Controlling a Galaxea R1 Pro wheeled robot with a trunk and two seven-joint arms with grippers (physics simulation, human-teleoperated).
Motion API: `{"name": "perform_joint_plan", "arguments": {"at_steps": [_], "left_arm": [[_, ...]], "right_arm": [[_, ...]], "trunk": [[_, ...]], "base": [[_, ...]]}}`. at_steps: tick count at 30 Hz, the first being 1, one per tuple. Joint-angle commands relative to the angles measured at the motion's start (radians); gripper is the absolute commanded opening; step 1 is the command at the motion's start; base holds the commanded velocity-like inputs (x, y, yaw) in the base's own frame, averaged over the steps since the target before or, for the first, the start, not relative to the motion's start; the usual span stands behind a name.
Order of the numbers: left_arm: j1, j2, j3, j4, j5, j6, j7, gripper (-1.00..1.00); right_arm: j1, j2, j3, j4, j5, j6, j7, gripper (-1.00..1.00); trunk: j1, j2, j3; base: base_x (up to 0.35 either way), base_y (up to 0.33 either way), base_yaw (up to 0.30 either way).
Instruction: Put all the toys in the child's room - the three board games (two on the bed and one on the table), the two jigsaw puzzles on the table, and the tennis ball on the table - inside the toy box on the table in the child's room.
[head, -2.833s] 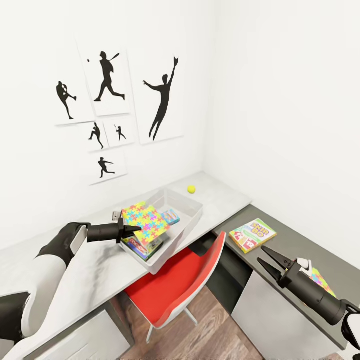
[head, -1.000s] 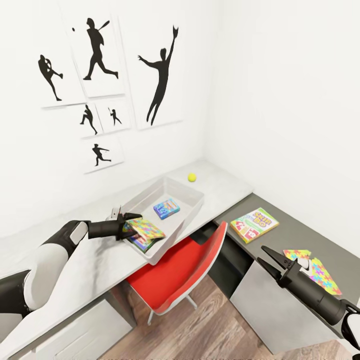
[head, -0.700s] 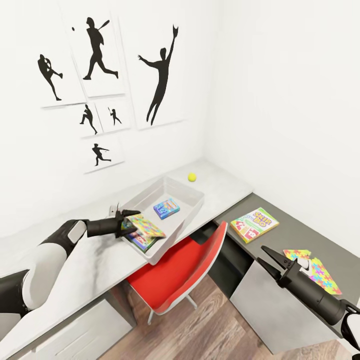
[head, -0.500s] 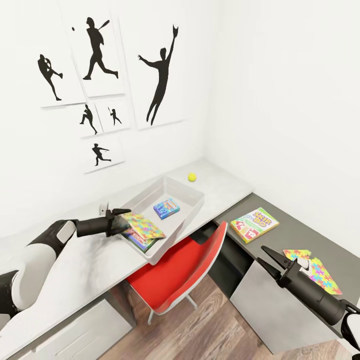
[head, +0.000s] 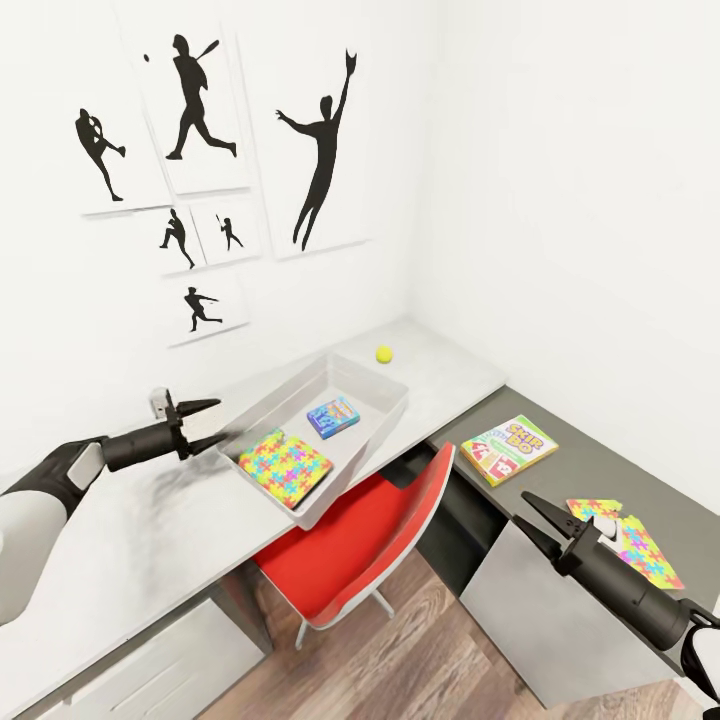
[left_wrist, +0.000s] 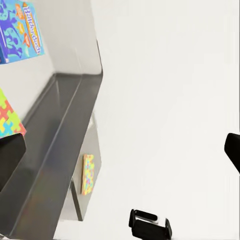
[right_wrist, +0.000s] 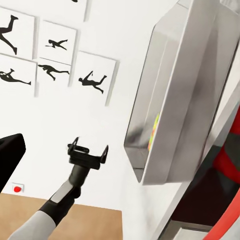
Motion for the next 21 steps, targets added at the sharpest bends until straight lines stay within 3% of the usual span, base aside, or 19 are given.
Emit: {"name": "perform_joint_plan", "arguments": {"at_steps": [1, 7, 11, 16, 21], "left_arm": [[-0.001, 0.001, 0.0, -0.001, -0.003, 0.005, -0.022, 1.0], [0.001, 0.01, -0.011, -0.007, -0.005, 0.005, -0.069, 1.0], [0.009, 0.039, -0.013, -0.008, -0.005, 0.004, -0.072, 1.0], [0.07, 0.065, -0.011, -0.014, -0.003, -0.037, -0.081, 1.0], [0.125, 0.072, -0.014, -0.111, -0.007, -0.056, -0.226, 1.0]], "right_arm": [[-0.001, 0.0, -0.001, 0.0, 0.001, 0.005, 0.003, 1.0], [-0.001, 0.0, -0.001, 0.0, 0.001, 0.005, 0.004, 1.0], [-0.001, 0.0, -0.001, 0.0, 0.001, 0.005, 0.004, 1.0], [-0.001, -0.001, -0.002, 0.0, 0.001, 0.005, 0.005, 1.0], [-0.001, -0.001, -0.003, 0.0, 0.001, 0.004, 0.005, 1.0]], "trunk": [[0.001, -0.002, -0.002], [0.001, -0.002, -0.002], [0.001, -0.002, -0.002], [0.001, -0.002, -0.001], [0.001, -0.002, 0.006]], "base": [[0.0, 0.0, 0.0], [0.0, 0.0, 0.0], [0.0, 0.0, 0.0], [0.0, 0.0, -0.016], [-0.06, 0.0, -0.101]]}}
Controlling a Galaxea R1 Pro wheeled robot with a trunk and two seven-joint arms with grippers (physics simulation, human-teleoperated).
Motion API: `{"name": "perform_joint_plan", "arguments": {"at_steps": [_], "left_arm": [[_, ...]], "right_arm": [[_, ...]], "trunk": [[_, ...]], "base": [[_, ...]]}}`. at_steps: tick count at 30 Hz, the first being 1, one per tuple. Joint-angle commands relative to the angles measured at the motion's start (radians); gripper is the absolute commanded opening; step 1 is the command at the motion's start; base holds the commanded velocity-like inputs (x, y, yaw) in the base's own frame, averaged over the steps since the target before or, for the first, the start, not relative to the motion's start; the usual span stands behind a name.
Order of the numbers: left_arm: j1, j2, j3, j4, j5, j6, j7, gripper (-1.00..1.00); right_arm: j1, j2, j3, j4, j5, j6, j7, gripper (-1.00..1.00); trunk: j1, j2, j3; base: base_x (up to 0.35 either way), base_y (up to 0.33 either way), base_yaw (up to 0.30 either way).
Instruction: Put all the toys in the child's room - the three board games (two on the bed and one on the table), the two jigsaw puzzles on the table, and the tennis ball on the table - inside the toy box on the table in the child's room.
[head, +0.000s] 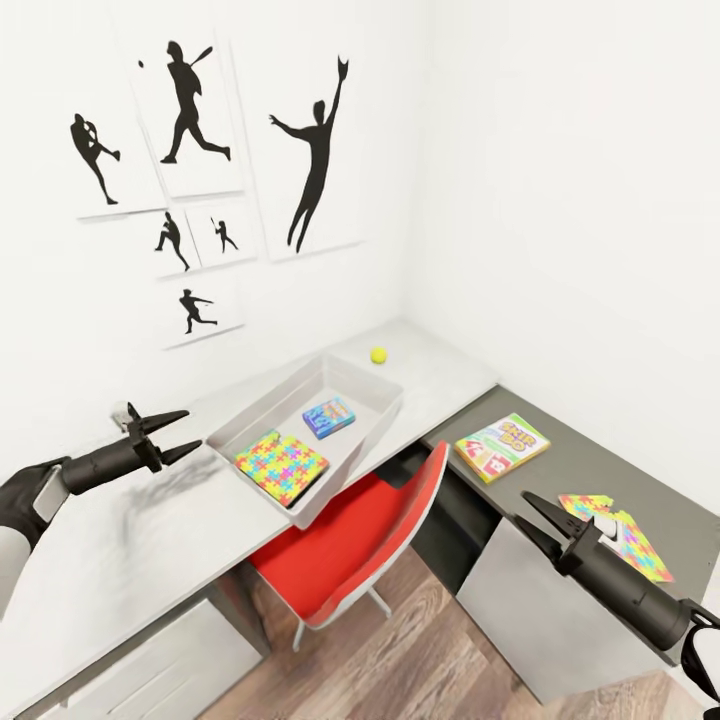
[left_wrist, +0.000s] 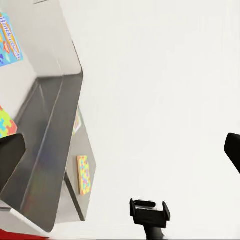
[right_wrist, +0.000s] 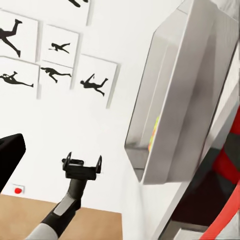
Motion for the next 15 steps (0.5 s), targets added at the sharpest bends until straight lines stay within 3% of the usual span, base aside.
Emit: {"name": "perform_joint_plan", "arguments": {"at_steps": [1, 5, 15], "left_arm": [[0.008, 0.0, 0.0, -0.026, -0.001, 0.01, -0.016, 1.0], [0.027, 0.0, 0.0, -0.092, -0.002, 0.01, -0.035, 1.0], [0.036, -0.003, 0.0, -0.131, -0.002, 0.006, -0.04, 1.0]], "right_arm": [[-0.001, 0.0, -0.001, 0.0, 0.001, 0.005, 0.003, 1.0], [-0.001, 0.0, -0.001, 0.0, 0.001, 0.005, 0.003, 1.0], [-0.001, 0.001, -0.001, 0.0, 0.001, 0.005, 0.003, 1.0]], "trunk": [[0.0, -0.002, 0.0], [0.0, -0.002, 0.005], [0.0, -0.002, 0.02]], "base": [[-0.212, 0.0, -0.117], [-0.16, 0.0, -0.119], [-0.024, 0.0, -0.151]]}}
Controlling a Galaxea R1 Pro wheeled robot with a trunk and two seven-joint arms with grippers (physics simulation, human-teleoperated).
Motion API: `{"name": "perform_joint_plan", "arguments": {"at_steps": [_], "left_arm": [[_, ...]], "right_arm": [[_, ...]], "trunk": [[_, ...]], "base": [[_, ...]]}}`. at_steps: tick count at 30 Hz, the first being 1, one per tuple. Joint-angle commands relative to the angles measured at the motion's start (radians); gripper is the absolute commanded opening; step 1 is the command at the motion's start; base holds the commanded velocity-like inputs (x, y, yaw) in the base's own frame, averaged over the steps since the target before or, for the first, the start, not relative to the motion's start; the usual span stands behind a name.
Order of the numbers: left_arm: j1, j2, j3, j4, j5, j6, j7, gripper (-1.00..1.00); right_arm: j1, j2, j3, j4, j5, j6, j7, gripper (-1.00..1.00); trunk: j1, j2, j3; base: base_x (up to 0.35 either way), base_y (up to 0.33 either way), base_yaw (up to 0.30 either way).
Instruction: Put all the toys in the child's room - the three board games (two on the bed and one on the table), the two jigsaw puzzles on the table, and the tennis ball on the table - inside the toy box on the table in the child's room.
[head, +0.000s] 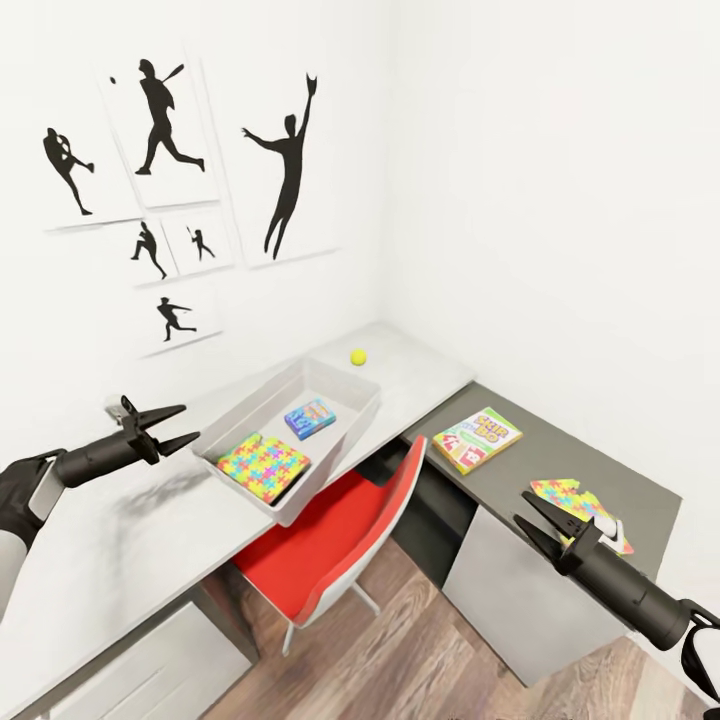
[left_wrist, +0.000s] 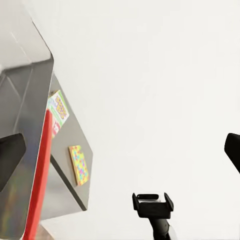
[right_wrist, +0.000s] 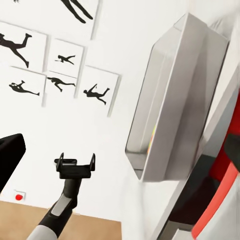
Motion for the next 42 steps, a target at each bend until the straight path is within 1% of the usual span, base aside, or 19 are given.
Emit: {"name": "perform_joint_plan", "arguments": {"at_steps": [1, 10, 13, 15, 19, 21, 23, 26, 29, 42], "left_arm": [[0.001, 0.0, 0.0, -0.002, 0.0, 0.01, -0.004, 1.0], [0.004, -0.004, 0.001, -0.008, 0.0, 0.01, -0.004, 1.0], [0.004, -0.005, -0.003, -0.034, -0.001, 0.013, -0.004, 1.0], [0.004, -0.005, -0.024, -0.063, 0.0, 0.017, -0.003, 1.0], [0.004, -0.004, -0.131, -0.11, 0.002, 0.022, -0.012, 1.0], [0.004, -0.004, -0.153, -0.116, 0.002, 0.022, -0.025, 1.0], [0.004, -0.004, -0.168, -0.12, 0.002, 0.021, -0.049, 1.0], [0.004, -0.005, -0.175, -0.122, 0.002, 0.021, -0.073, 1.0], [0.004, -0.005, -0.178, -0.122, 0.001, 0.021, -0.082, 1.0], [0.004, -0.006, -0.179, -0.122, 0.002, 0.023, -0.088, 1.0]], "right_arm": [[-0.001, 0.0, -0.001, 0.0, 0.001, 0.006, 0.003, 1.0], [-0.001, -0.001, -0.001, 0.0, 0.001, 0.006, 0.003, 1.0], [-0.001, -0.002, -0.001, 0.001, 0.001, 0.006, 0.003, 1.0], [-0.001, -0.002, -0.002, 0.001, 0.001, 0.006, 0.003, 1.0], [-0.001, -0.002, -0.02, 0.001, 0.001, 0.006, 0.004, 1.0], [-0.001, -0.002, -0.026, 0.002, 0.001, 0.007, 0.004, 1.0], [-0.001, -0.002, -0.029, 0.002, 0.001, 0.007, 0.004, 1.0], [-0.001, -0.002, -0.031, 0.002, 0.001, 0.007, 0.004, 1.0], [-0.001, -0.002, -0.032, 0.002, 0.001, 0.007, 0.004, 1.0], [-0.001, -0.005, -0.033, 0.028, 0.001, 0.006, 0.004, 1.0]], "trunk": [[0.0, -0.002, 0.0], [0.0, -0.002, 0.012], [0.0, -0.002, 0.016], [-0.007, 0.012, 0.025], [-0.007, 0.012, 0.03], [-0.007, 0.012, 0.033], [-0.007, 0.012, 0.035], [-0.007, 0.012, 0.039], [-0.007, 0.012, 0.043], [-0.007, 0.012, 0.06]], "base": [[-0.035, 0.0, -0.192], [-0.006, 0.0, -0.197], [0.0, 0.0, -0.199], [0.0, 0.0, -0.199], [0.0, 0.0, -0.199], [0.0, 0.0, -0.199], [0.0, 0.0, -0.199], [0.0, 0.0, -0.199], [0.0, 0.0, -0.2], [0.0, 0.0, -0.2]]}}
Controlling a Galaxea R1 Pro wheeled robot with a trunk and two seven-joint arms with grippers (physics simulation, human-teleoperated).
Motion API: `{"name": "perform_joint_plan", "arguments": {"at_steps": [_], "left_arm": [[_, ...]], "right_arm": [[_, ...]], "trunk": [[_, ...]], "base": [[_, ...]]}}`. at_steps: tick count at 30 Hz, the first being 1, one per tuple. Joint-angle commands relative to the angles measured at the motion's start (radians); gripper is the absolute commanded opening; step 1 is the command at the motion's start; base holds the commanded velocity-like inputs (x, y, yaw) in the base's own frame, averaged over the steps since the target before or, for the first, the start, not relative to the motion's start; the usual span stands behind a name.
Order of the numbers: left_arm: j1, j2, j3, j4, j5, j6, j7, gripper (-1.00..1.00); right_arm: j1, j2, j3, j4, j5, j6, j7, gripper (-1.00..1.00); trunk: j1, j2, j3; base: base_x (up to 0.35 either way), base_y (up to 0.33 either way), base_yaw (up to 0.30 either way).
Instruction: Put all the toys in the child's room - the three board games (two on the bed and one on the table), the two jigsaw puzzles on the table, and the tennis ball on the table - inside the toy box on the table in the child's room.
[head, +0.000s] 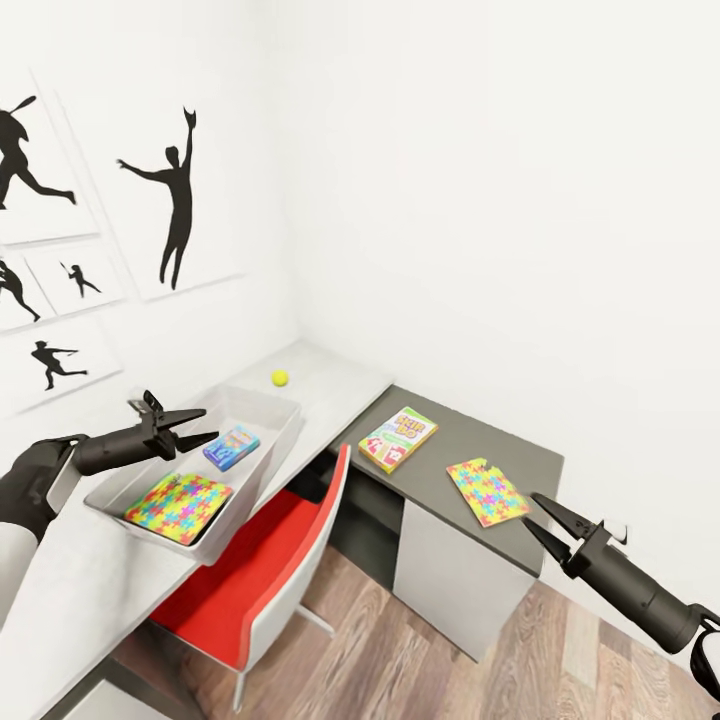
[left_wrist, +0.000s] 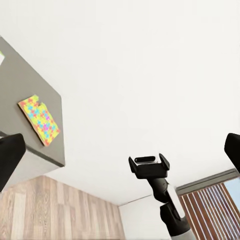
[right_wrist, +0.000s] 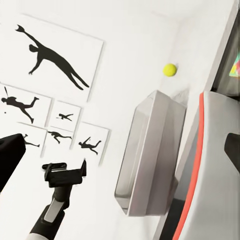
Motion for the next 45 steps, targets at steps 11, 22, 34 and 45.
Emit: {"name": "perform_joint_plan", "arguments": {"at_steps": [11, 22, 34, 45], "left_arm": [[0.0, 0.0, -0.04, 0.0, -0.001, 0.011, -0.005, 1.0], [0.0, 0.0, -0.044, 0.0, -0.001, 0.011, -0.005, 1.0], [0.0, 0.0, -0.044, 0.0, -0.001, 0.009, -0.005, 1.0], [0.0, 0.0, -0.044, 0.0, -0.001, 0.008, -0.007, 1.0]], "right_arm": [[-0.001, 0.004, -0.02, 0.002, 0.001, 0.006, 0.003, 1.0], [-0.001, 0.004, -0.023, 0.002, 0.001, 0.005, 0.003, 1.0], [-0.001, 0.004, -0.023, 0.002, 0.002, 0.005, 0.003, 1.0], [-0.001, 0.003, -0.023, 0.002, 0.003, 0.005, 0.002, 1.0]], "trunk": [[0.001, -0.002, 0.013], [0.001, -0.002, 0.027], [0.001, -0.002, 0.043], [0.001, -0.002, 0.057]], "base": [[0.0, 0.0, -0.2], [0.0, 0.0, -0.202], [0.0, 0.0, -0.203], [0.0, 0.0, -0.203]]}}
